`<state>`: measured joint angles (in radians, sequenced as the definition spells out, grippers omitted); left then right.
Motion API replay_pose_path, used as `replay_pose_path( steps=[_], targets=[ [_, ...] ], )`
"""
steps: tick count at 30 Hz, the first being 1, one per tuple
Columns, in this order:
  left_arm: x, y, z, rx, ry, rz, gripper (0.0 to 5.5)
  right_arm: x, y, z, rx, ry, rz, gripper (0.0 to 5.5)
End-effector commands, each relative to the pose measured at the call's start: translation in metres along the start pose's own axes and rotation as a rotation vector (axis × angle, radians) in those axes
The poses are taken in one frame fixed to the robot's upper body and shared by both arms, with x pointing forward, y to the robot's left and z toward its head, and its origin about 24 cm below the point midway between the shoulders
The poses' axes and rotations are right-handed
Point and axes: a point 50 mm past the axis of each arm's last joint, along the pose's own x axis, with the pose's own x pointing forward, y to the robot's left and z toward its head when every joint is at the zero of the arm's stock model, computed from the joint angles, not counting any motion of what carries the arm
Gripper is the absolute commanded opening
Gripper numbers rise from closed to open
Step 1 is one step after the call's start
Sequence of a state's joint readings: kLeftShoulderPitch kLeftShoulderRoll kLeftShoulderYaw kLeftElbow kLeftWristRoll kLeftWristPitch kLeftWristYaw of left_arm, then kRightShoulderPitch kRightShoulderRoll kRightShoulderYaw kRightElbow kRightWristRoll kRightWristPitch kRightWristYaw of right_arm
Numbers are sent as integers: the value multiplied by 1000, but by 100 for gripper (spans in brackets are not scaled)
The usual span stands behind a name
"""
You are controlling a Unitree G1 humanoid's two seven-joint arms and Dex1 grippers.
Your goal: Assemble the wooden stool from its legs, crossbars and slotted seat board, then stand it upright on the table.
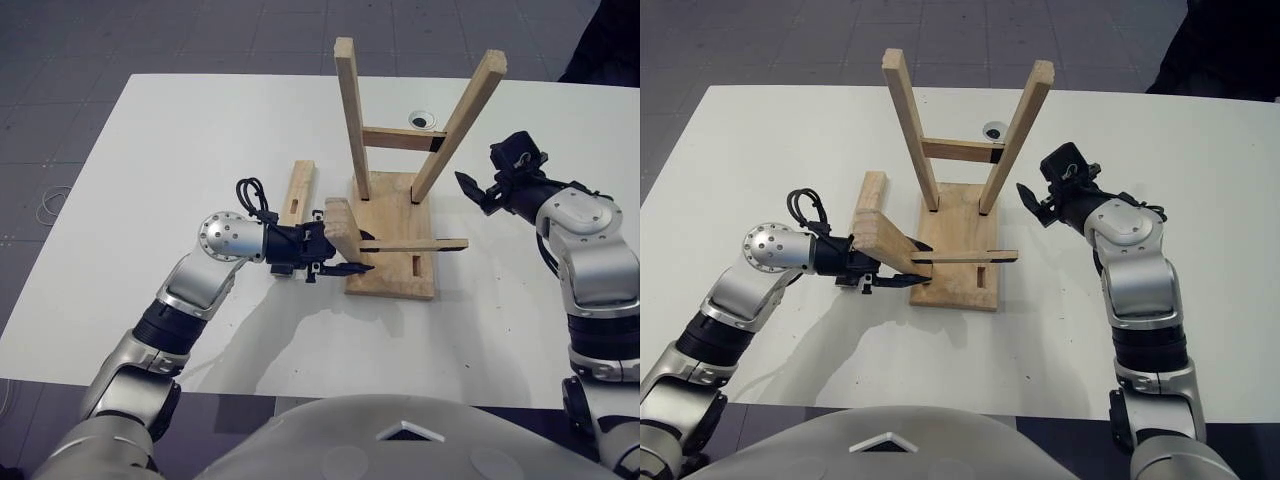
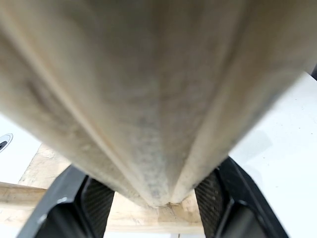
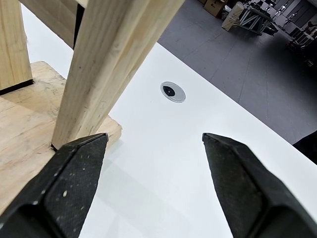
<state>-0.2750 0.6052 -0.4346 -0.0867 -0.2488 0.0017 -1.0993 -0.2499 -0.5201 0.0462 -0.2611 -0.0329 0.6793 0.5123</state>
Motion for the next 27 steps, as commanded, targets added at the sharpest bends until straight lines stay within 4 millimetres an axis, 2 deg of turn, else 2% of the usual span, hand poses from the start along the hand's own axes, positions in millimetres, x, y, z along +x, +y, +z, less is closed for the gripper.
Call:
replay_pose_path(
  steps=[1, 4, 8, 18, 25, 27],
  targets=[
    [-19, -32, -54, -68, 436, -197, 205, -2, -12, -15, 4, 65, -67, 352],
    [-18, -36, -56, -59, 455, -200, 205, -2, -13, -19, 5, 81, -76, 352],
    [-11, -39, -53, -94, 385, -152, 205, 0, -12, -16, 5, 72, -68, 352],
    [-4, -17, -21, -54, 237, -21, 205, 1, -11, -15, 4, 66, -58, 352],
    [-4, -12, -10, -33, 201, 27, 205, -1, -9, -16, 5, 68, -51, 352],
    [-4, -11, -7, -33, 192, 37, 247, -1, -9, -17, 6, 69, -51, 352]
  ],
)
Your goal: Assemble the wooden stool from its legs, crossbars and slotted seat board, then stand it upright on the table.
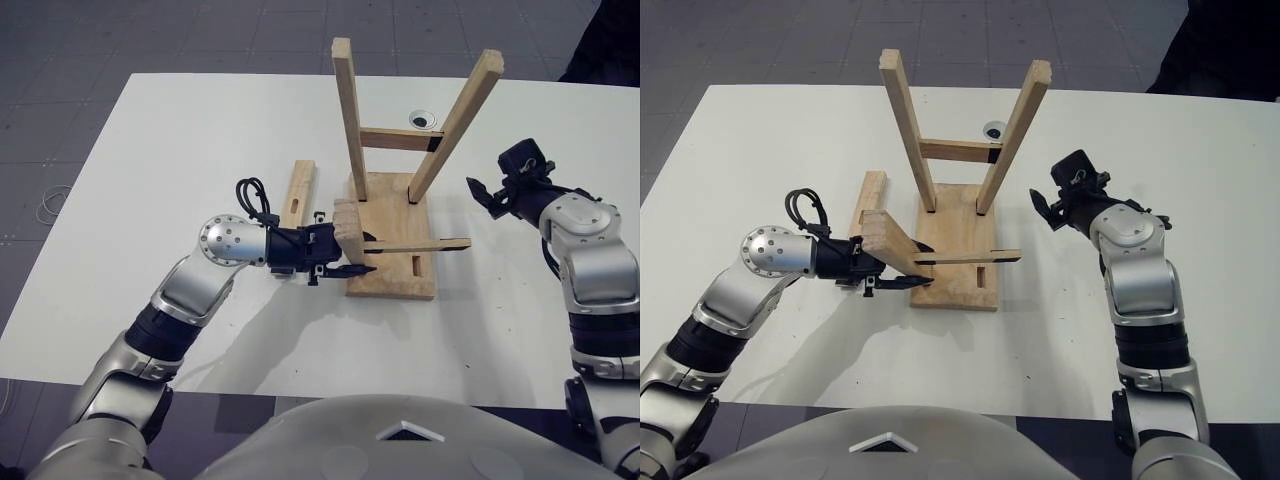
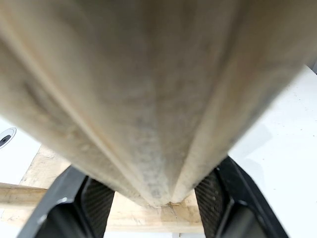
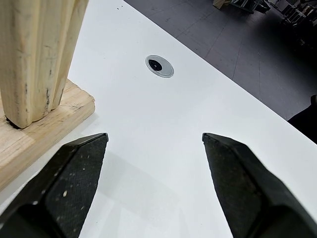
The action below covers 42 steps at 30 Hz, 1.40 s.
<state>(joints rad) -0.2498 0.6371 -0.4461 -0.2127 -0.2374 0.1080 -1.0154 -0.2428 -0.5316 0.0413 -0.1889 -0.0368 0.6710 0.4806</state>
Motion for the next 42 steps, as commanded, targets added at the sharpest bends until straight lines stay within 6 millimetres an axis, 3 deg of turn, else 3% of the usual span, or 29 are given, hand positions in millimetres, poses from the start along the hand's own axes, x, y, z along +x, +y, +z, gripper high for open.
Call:
replay_pose_path(
  steps=[1, 10, 15, 19, 22, 28, 34, 42],
  targets=[
    [-4, -4, -16, -20, 151, -4, 262, -3, -3, 0, -15, 1, -11, 352],
    [-8, -6, -14, -38, 134, 15, 386, -4, -2, -2, -13, 8, -6, 352],
    [-28, -7, -8, -37, 158, 63, 447, -6, -3, -7, -15, 27, -8, 352],
    [-49, -14, -8, -70, 204, 116, 447, -7, -2, -9, -14, 34, -6, 352],
    [-61, -21, -9, -116, 245, 223, 447, -7, -2, -8, -15, 33, -7, 352],
    [-78, -25, -9, -256, 290, 715, 447, -8, -3, -10, -14, 40, -13, 352],
    [-70, -51, -28, -491, 351, 993, 447, -5, -3, -7, -9, 34, -15, 352],
    [-47, -52, -38, -609, 325, 1067, 447, -5, 1, -7, 14, 15, -53, 352]
  ],
)
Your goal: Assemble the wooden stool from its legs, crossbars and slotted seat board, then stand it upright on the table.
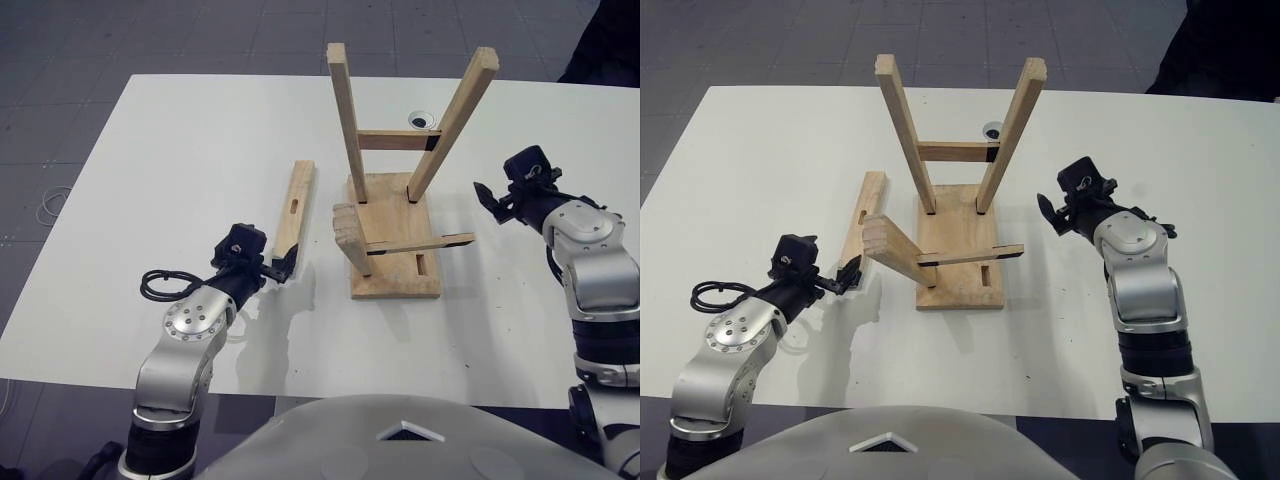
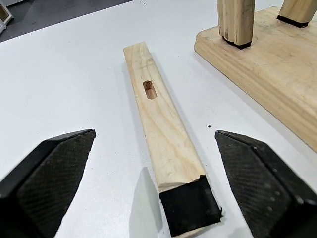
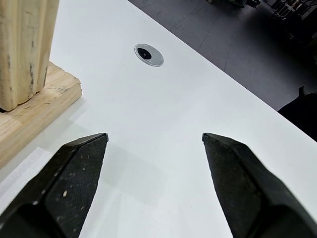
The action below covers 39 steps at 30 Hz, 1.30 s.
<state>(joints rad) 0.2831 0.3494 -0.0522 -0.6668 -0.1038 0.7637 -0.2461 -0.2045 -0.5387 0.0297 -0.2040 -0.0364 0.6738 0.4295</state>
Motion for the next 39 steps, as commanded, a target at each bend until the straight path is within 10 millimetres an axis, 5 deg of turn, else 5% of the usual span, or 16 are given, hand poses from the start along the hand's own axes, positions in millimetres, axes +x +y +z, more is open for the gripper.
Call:
replay_pose_path(
  steps=[1, 10, 24, 31, 39],
  targets=[
    [6, -4, -5, -5, 38, 15, 447, -1, 3, 2, 7, -11, 2, 352],
    [11, -9, -27, -18, 145, 6, 447, 0, 3, 6, 5, -21, 4, 352],
    [14, 0, -36, -103, 220, 128, 246, -2, -9, 18, 47, -74, -110, 352],
    [16, 34, -16, -35, 65, 245, 208, -3, -26, 31, 157, -158, -215, 352],
    [7, 75, 32, 179, -256, 398, 208, -14, -52, 88, 467, -441, -169, 352]
  ],
)
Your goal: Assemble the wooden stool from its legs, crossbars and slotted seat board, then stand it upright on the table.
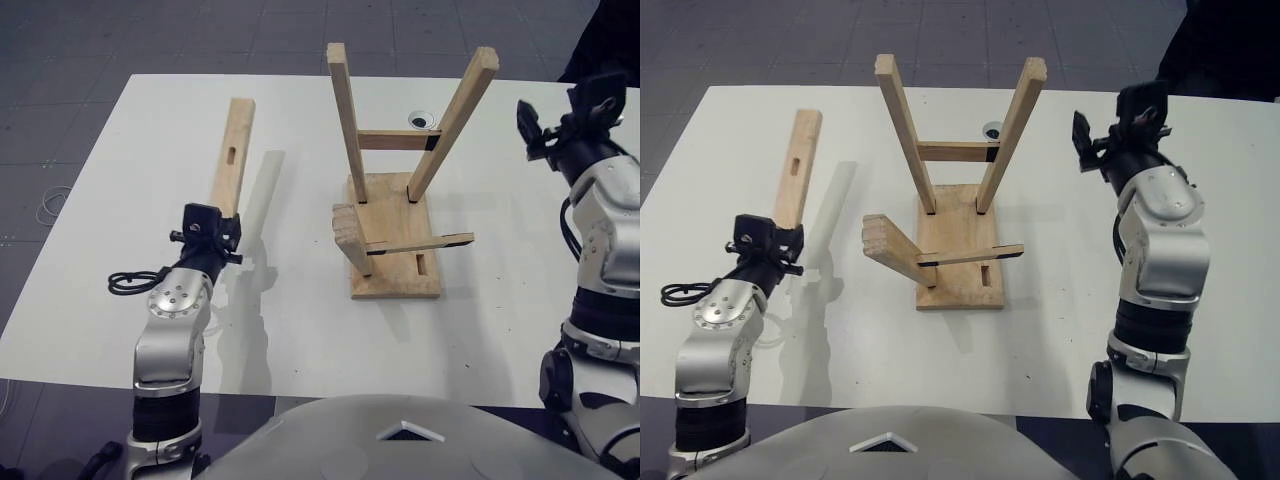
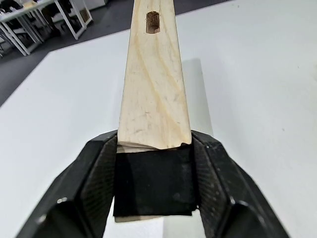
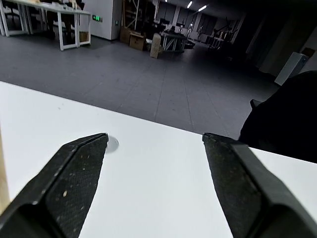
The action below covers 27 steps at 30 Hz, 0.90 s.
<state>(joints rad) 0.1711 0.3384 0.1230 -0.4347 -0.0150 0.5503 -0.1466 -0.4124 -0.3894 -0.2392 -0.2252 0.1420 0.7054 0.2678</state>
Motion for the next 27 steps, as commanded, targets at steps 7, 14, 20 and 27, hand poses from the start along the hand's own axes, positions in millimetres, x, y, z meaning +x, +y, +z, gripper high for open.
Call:
replay_pose_path(
  steps=[7, 14, 20, 27],
  targets=[
    [-9, 25, 105, -124, -604, -98, 208, 2, 26, 79, 449, -171, 428, 352],
    [-23, 39, 164, -219, -779, -362, 207, -12, 11, 115, 453, -231, 700, 352],
    [-39, 20, 166, -339, -747, -709, 207, -40, 32, 114, 510, -158, 1092, 352],
    [-51, 0, 176, -508, -731, -991, 207, -37, 65, 107, 722, -133, 1274, 475]
  ],
)
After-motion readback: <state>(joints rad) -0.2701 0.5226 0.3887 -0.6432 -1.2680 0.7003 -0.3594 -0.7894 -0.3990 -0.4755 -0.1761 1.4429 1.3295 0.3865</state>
